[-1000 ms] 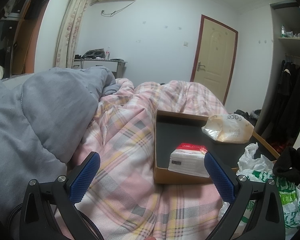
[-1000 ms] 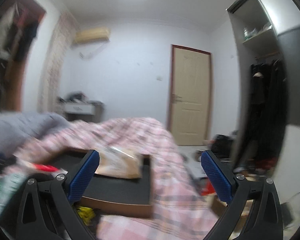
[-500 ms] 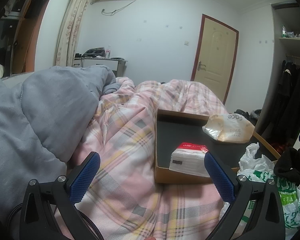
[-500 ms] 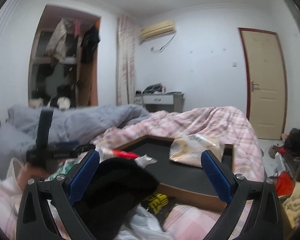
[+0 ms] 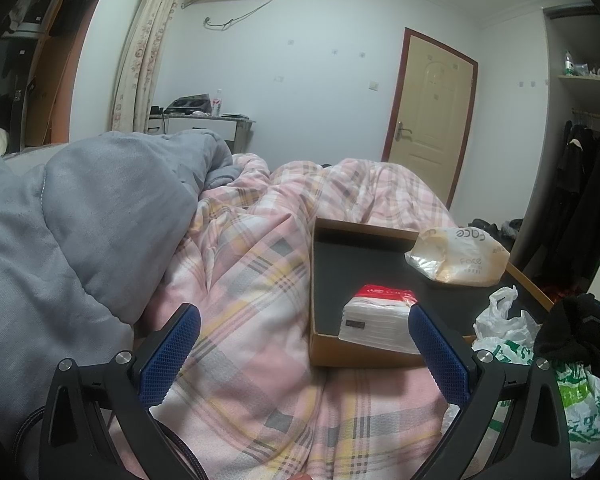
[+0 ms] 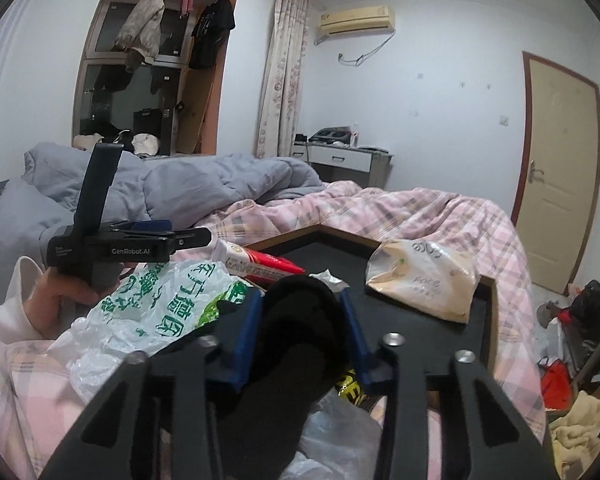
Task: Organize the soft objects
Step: 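Grasp the black cloth beside the tray with the right tool, then lower the black cloth into the tray and open the right tool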
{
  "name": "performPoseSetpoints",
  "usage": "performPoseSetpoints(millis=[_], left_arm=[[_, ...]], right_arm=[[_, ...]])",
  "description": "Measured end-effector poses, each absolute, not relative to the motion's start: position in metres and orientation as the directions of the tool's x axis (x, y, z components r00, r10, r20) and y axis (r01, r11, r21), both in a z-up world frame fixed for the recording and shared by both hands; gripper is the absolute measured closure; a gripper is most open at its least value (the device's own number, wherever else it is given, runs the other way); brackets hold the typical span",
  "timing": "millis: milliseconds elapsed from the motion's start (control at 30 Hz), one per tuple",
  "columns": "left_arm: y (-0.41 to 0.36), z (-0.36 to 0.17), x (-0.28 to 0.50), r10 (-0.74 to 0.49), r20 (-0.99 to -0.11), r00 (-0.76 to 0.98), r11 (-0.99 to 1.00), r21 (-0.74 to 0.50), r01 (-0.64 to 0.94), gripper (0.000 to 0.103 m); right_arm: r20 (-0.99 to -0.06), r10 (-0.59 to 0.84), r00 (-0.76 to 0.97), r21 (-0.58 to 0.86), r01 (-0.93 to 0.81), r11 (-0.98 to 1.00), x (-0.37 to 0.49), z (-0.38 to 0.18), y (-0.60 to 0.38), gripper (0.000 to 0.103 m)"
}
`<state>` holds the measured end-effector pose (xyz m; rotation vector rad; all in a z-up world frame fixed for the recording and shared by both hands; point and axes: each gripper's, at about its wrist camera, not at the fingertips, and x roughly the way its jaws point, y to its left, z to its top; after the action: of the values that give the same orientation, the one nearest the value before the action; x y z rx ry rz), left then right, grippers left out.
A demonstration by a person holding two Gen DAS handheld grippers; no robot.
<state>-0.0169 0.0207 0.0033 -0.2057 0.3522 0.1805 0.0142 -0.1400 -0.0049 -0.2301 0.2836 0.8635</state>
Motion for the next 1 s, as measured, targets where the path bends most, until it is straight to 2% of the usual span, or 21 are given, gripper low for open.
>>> performPoseSetpoints(millis=[100, 200, 300, 433, 600, 833, 1000], left_arm=[[0.021, 0.004, -0.017, 0.139, -0.36, 0.923, 0.963, -0.167, -0.21, 0.0], [0.021, 0.004, -0.017, 0.139, -0.36, 0.922, 0.963, -0.167, -0.211, 0.0], [0.021, 0.004, -0.016, 0.139, -0.361, 0.922, 0.963, -0.168, -0.211, 0.0], [0.021, 0.004, -0.016, 0.139, -0.361, 0.922, 0.963, -0.167, -0.211, 0.0], [0.021, 0.004, -0.016, 0.139, -0.362, 0.922, 0.963, -0.168, -0.211, 0.0], [0.021, 0.005, -0.016, 0.139, -0.363, 0.921, 0.963, -0.167, -0.211, 0.0], [0.021, 0.005, -0.016, 0.139, -0.364, 0.921, 0.963, -0.166, -0.211, 0.0]], right_arm=[[-0.327, 0.718, 0.614, -0.074, -0.774, 0.628, 0.013, -0.004, -0.143, 0.085], [-0.298, 0.725, 0.621, -0.072, -0.772, 0.631, 0.01, -0.001, -0.145, 0.088], [-0.247, 0.745, 0.619, -0.045, -0.776, 0.63, 0.008, 0.008, -0.154, 0.088], [-0.166, 0.783, 0.6, 0.062, -0.786, 0.615, 0.014, 0.023, -0.172, 0.088], [-0.116, 0.762, 0.638, 0.121, -0.752, 0.648, 0.03, 0.032, -0.175, 0.088], [-0.097, 0.71, 0.698, 0.131, -0.698, 0.704, 0.054, 0.047, -0.176, 0.088], [-0.188, 0.648, 0.738, 0.169, -0.625, 0.762, 0.076, 0.024, -0.175, 0.088]])
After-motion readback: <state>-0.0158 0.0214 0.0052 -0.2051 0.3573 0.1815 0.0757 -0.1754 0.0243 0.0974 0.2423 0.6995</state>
